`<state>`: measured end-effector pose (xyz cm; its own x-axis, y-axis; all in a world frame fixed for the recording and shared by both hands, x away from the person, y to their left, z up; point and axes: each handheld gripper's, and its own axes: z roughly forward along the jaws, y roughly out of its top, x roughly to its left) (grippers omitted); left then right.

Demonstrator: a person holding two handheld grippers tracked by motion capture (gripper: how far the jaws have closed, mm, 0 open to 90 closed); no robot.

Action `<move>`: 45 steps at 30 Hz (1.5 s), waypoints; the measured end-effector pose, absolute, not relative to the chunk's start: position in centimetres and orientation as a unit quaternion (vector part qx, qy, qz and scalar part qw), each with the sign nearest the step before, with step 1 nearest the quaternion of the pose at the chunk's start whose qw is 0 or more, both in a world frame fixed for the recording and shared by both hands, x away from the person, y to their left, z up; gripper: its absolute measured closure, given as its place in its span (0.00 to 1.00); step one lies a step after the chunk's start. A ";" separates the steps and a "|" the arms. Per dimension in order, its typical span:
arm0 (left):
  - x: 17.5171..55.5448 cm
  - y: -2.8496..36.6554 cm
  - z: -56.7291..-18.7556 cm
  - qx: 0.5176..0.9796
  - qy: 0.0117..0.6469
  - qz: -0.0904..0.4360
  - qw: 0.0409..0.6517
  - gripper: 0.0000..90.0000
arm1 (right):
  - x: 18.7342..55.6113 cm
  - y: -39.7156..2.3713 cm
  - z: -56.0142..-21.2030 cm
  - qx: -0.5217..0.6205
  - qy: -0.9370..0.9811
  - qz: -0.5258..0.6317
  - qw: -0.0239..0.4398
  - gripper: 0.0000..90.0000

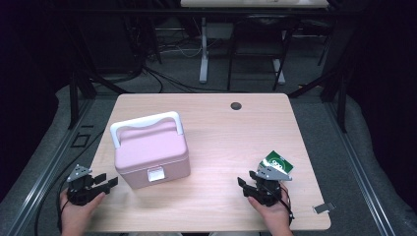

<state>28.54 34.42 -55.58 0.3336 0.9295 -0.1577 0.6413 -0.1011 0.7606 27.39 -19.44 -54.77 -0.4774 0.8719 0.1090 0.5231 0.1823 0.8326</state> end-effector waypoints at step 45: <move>31.9 34.7 -52.6 0.679 0.576 0.194 0.412 0.65 | 33.4 -15.7 -52.9 0.475 0.746 0.429 0.182 0.64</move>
